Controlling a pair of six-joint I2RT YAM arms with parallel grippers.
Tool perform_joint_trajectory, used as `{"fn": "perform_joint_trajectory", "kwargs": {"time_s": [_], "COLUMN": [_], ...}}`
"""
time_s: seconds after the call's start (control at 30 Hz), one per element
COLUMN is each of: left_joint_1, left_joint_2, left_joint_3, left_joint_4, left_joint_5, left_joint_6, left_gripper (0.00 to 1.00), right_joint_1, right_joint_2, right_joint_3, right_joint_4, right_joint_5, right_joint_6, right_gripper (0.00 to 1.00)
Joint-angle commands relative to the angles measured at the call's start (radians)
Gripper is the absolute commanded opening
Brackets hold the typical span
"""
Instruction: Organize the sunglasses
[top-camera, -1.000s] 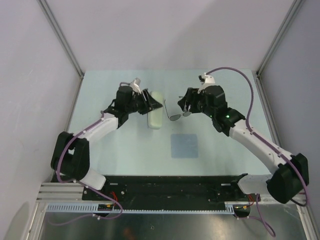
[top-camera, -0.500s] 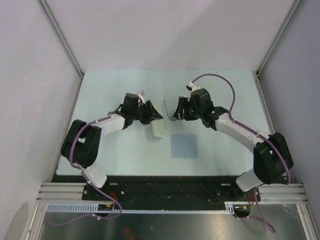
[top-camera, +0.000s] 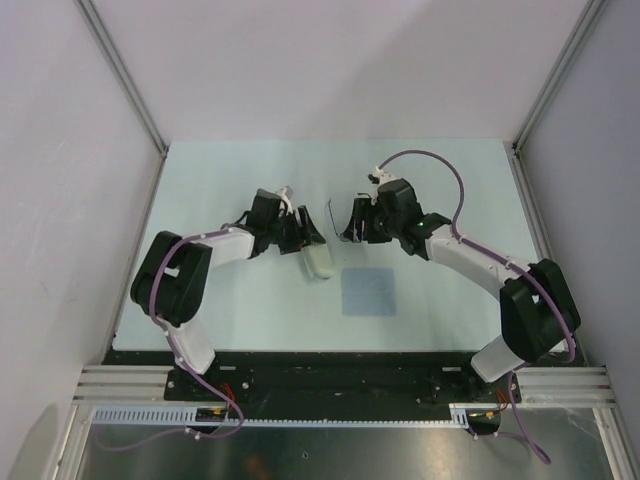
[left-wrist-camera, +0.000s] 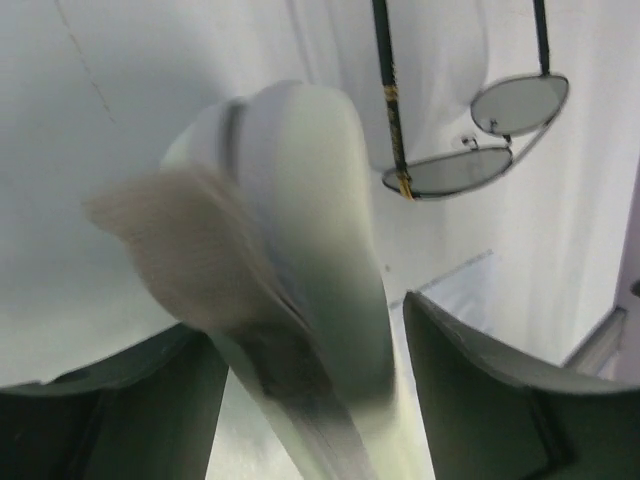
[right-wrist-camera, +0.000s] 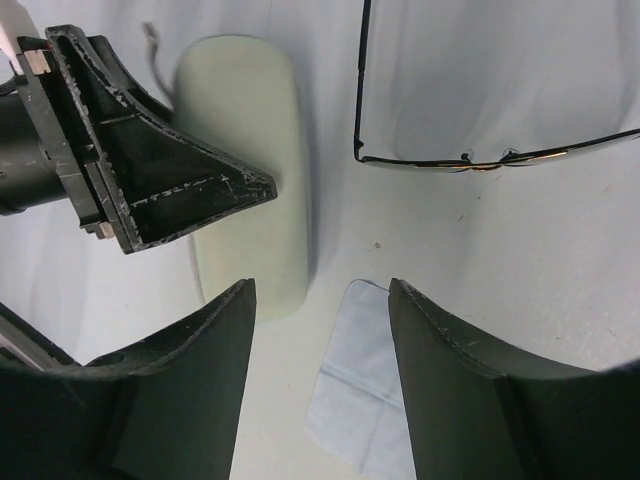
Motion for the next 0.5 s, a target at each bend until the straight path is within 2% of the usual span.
{"fn": "perform_joint_trajectory", "kwargs": {"time_s": [0.0,0.13,0.47], "left_joint_1": [-0.004,-0.004,-0.004], "left_joint_2": [0.002,-0.025,-0.156], "left_joint_3": [0.048,0.057,0.065], "left_joint_4": [-0.023,-0.073,-0.268], "left_joint_5": [-0.07,-0.134,-0.377], "left_joint_6": [0.11,0.141,0.134], "left_gripper": [0.82,0.95,1.0], "right_joint_1": [0.008,0.009,0.017], "right_joint_2": [0.015,0.026,0.064], "right_joint_3": [0.025,0.025,0.025], "right_joint_4": [0.034,0.03,0.03], "right_joint_5": [-0.009,-0.017,-0.028], "right_joint_6": [0.009,0.003,0.009], "right_gripper": [0.61,0.62,0.61]}}
